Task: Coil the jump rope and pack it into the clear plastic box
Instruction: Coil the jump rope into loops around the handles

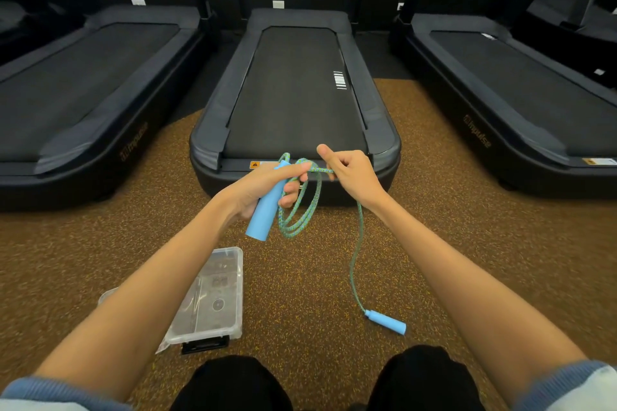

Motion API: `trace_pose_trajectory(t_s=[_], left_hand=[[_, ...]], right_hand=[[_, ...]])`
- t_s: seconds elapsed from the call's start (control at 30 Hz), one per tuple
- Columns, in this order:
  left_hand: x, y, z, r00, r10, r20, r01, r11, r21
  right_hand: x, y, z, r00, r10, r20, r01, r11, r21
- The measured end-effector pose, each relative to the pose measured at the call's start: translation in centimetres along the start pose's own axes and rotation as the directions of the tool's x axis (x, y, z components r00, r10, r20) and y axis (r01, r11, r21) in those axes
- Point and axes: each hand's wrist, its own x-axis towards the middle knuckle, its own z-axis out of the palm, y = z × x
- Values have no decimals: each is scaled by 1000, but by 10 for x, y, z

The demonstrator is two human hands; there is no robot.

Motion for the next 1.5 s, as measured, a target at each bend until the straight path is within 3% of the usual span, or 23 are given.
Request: trace_pose_trajectory(t_s=[0.43, 0.77, 0.97, 1.1, 1.27, 1.5], left_hand=[[-6, 4, -2, 995, -61, 83, 75, 982, -176], [-6, 20, -22, 981, 172, 94, -107, 872, -478], [-7, 31, -50, 947, 318, 37, -227, 749, -622], [-10, 39, -65, 930, 326, -167, -353, 678, -645], [-8, 35, -59, 917, 221, -331, -372, 774, -513], [-5, 22, -43, 925, 175, -336, -300, 880, -368]], right_hand=[[-10, 21, 5, 998, 60, -32, -62, 997, -44], [-27, 48, 1, 984, 176, -13, -177, 981, -85], [-42, 66, -4, 962, 267, 58, -258, 958, -126], [-53, 82, -7, 949, 283, 142, -270, 957, -107], [-60, 77, -2, 953, 150, 262, -138, 988, -63], [-57, 35, 10, 938, 45, 344, -26, 998, -62]])
